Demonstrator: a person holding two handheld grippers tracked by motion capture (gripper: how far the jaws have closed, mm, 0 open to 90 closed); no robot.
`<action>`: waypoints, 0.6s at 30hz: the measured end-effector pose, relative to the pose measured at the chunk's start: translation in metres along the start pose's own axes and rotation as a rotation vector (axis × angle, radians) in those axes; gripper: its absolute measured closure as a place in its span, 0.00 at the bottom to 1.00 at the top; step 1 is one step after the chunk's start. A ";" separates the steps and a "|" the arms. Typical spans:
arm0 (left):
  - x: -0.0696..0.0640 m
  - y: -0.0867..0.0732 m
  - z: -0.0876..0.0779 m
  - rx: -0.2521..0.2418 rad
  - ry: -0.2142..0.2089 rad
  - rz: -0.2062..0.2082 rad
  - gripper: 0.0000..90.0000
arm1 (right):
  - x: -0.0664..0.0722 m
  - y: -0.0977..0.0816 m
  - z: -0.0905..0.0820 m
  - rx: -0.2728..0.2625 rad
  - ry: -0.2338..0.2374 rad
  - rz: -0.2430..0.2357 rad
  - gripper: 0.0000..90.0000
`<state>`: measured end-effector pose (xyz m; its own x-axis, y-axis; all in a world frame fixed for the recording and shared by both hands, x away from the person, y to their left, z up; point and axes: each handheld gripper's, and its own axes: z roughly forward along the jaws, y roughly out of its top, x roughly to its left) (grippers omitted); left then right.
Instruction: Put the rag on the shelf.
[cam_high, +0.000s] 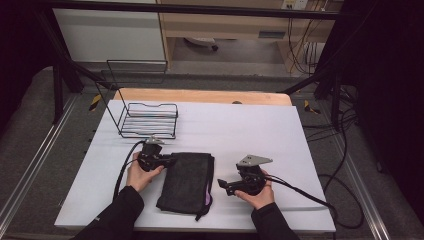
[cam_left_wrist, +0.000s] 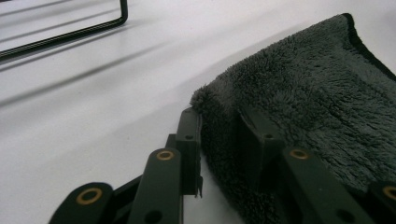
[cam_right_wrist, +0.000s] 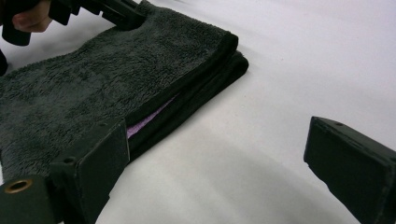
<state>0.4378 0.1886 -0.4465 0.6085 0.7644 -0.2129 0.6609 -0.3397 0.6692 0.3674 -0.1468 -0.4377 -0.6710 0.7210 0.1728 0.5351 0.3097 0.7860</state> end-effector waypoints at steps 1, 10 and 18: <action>-0.001 0.000 0.000 0.000 0.002 -0.003 0.83 | -0.002 0.001 0.002 -0.009 -0.002 0.001 0.09; -0.005 0.001 0.001 0.001 0.019 0.021 0.85 | -0.005 0.026 0.016 -0.030 -0.039 0.022 0.13; -0.007 0.001 0.001 0.003 0.034 0.036 0.85 | -0.009 0.043 0.048 -0.018 -0.035 0.079 0.20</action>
<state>0.4340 0.1824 -0.4450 0.6166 0.7700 -0.1640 0.6402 -0.3691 0.6738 0.4208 -0.1103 -0.4343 -0.6086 0.7639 0.2145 0.5766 0.2401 0.7809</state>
